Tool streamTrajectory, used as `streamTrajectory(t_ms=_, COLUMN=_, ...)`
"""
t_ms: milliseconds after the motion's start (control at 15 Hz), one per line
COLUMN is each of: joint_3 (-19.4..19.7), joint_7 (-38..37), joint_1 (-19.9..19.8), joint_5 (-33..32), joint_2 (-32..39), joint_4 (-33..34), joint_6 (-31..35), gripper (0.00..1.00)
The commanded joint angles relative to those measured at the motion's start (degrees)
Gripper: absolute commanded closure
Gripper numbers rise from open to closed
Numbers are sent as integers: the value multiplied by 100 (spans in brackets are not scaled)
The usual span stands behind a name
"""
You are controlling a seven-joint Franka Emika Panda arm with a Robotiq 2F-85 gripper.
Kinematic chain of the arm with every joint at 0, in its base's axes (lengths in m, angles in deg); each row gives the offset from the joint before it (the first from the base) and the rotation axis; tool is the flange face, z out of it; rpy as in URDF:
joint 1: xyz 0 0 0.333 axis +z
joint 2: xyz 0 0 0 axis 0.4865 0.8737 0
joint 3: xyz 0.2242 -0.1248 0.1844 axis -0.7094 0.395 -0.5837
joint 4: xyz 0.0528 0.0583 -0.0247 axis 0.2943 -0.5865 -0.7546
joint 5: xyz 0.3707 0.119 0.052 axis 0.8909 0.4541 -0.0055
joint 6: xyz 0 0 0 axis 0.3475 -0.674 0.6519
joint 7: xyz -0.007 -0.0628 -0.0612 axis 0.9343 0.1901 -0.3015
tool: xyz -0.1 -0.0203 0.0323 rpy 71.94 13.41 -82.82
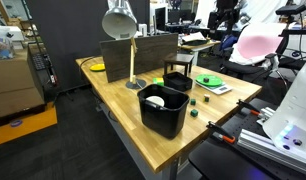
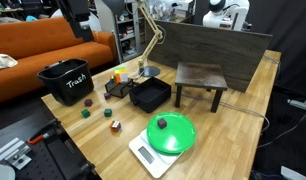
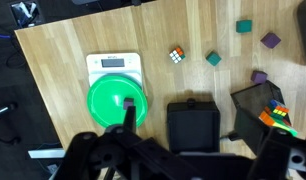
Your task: Move the Rubik's cube to the left side of the table
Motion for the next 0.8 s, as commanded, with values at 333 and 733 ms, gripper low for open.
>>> streamTrajectory(t_ms=333, joint_3=-14, joint_7=157, joint_1=131, joint_5=22, joint_2=821, joint_4=55, joint_6=403, gripper=0)
streamTrajectory(t_ms=733, joint_3=-15, joint_7=155, joint_1=130, joint_5=23, joint_2=769, joint_4=54, joint_6=396, gripper=0)
